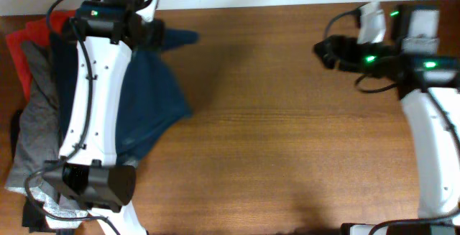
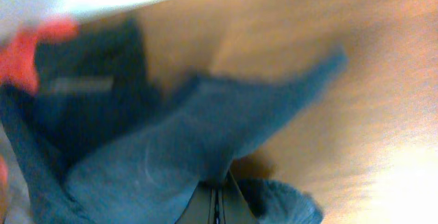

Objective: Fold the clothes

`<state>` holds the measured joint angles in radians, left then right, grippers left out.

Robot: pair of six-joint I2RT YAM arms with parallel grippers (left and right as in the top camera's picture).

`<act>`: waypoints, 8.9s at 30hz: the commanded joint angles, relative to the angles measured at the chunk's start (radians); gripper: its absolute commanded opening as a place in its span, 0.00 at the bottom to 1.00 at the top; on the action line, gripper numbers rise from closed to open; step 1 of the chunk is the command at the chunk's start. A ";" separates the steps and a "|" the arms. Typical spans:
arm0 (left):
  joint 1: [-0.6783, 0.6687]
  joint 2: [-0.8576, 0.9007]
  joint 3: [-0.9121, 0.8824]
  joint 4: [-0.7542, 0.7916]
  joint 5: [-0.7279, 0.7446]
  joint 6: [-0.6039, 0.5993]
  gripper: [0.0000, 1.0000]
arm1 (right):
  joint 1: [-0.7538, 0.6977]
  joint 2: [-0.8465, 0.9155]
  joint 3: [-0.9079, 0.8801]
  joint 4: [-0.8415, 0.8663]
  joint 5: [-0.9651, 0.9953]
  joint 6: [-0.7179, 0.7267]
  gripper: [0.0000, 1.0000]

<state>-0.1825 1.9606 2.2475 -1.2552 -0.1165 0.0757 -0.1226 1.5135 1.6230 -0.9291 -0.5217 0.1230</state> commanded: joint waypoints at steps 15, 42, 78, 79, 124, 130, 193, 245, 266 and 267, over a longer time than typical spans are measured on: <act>-0.329 0.111 0.064 0.253 0.145 0.023 0.00 | -0.268 -0.016 0.139 -0.234 0.002 -0.105 0.84; -0.208 0.304 0.460 -0.006 0.263 0.019 0.99 | -0.240 0.074 0.134 -0.245 0.039 -0.189 0.89; -0.032 0.395 0.483 -0.302 0.251 0.035 0.99 | 0.215 0.705 0.131 -0.028 0.309 -0.140 0.68; -0.032 0.395 0.483 -0.302 0.251 0.035 0.99 | 0.215 0.711 0.131 -0.026 0.310 -0.140 0.67; -0.224 0.396 0.293 -0.433 0.386 0.351 0.99 | 0.014 0.209 0.132 -0.290 0.245 -0.058 0.04; -0.296 0.396 0.098 -0.433 0.386 0.376 0.99 | -0.050 0.210 0.132 -0.274 0.245 -0.062 0.04; -0.606 0.235 -0.351 -0.126 -0.088 -0.119 0.01 | -0.097 0.209 0.138 -0.222 0.215 -0.062 0.04; -0.002 0.096 0.450 0.151 -0.228 0.032 0.00 | -0.084 0.432 1.096 -0.305 0.212 -0.142 0.04; 0.017 0.175 0.449 -0.346 -0.023 0.022 0.01 | -0.034 0.605 1.056 -0.714 0.223 -0.198 0.04; 0.017 0.187 0.448 -0.370 -0.008 0.023 0.01 | -0.035 0.608 1.047 -0.736 0.223 -0.198 0.04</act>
<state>-0.2268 2.1086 2.6820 -1.5749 -0.0719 0.1307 -0.1112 2.1086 2.6896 -1.6260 -0.4431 -0.0456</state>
